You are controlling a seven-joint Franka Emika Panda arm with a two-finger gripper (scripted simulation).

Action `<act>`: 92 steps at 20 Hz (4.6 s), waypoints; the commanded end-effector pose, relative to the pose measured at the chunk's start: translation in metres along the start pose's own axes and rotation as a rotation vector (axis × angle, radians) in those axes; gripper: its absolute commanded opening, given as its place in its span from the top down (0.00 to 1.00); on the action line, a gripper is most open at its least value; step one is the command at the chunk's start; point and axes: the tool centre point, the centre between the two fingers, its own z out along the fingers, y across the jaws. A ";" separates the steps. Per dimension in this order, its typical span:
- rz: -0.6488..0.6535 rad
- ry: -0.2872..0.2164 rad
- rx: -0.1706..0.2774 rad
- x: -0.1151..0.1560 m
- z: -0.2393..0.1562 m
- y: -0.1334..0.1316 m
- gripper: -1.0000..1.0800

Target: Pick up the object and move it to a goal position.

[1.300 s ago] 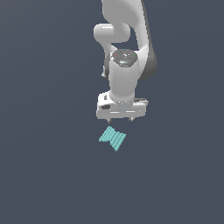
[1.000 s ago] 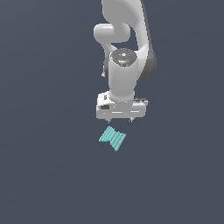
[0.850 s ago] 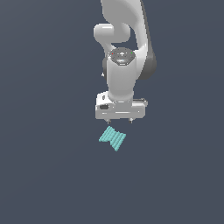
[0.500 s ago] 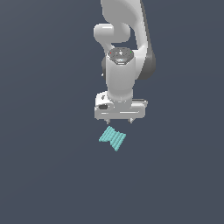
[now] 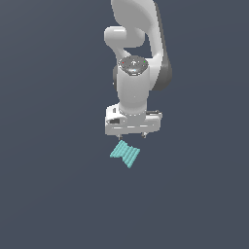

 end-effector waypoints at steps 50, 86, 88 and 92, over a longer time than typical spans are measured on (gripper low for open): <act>-0.948 -0.066 0.002 -0.016 0.113 0.029 0.04; -0.951 -0.054 -0.007 0.002 0.102 -0.030 1.00; -0.951 -0.057 -0.005 0.006 0.089 -0.049 1.00; -0.952 -0.061 -0.001 0.015 0.065 -0.085 1.00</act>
